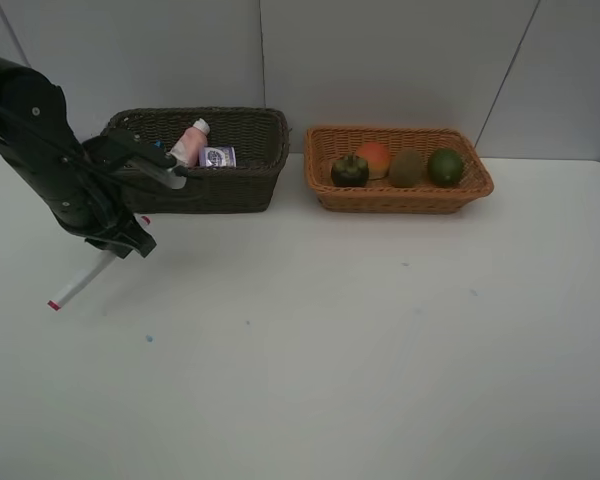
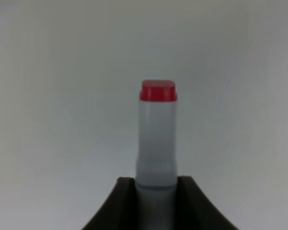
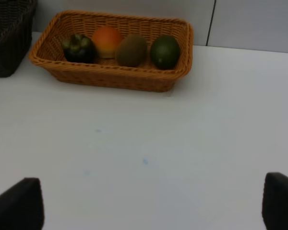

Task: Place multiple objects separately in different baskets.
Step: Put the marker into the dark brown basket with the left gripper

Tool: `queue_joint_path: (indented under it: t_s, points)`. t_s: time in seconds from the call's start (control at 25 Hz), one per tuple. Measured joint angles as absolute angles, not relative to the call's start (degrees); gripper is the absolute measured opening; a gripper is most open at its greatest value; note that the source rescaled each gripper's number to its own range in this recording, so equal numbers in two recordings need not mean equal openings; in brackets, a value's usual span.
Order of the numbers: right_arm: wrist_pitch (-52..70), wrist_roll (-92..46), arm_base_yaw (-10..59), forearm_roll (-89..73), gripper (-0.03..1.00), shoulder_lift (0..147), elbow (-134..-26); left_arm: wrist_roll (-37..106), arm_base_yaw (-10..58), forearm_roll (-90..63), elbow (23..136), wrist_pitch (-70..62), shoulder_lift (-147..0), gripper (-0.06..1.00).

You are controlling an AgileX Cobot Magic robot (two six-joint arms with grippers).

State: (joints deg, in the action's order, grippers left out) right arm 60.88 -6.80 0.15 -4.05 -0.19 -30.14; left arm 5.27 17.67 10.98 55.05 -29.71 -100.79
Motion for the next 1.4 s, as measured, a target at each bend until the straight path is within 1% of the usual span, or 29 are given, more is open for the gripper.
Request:
queue_joint_path:
  t_s: [0.28, 0.52, 0.8, 1.08, 1.4]
  points:
    - [60.9, -6.8, 0.2, -4.1, 0.99, -0.2, -30.1, 8.1, 17.7, 14.7, 64.6, -37.1, -99.4, 0.00]
    - [60.9, -6.8, 0.2, -4.1, 0.99, -0.2, -30.1, 14.6, 17.7, 21.0, 71.9, -37.1, -99.4, 0.00]
    - [60.9, -6.8, 0.2, -4.1, 0.99, -0.2, -30.1, 18.0, 17.7, 29.2, 78.1, -29.7, -102.2, 0.00]
    - [60.9, -6.8, 0.2, -4.1, 0.99, -0.2, -30.1, 19.8, 17.7, 30.6, 84.3, -21.7, -110.4, 0.00]
    - [60.9, -6.8, 0.2, -4.1, 0.99, -0.2, -30.1, 20.2, 18.2, 30.6, 86.2, -10.4, -117.6, 0.00]
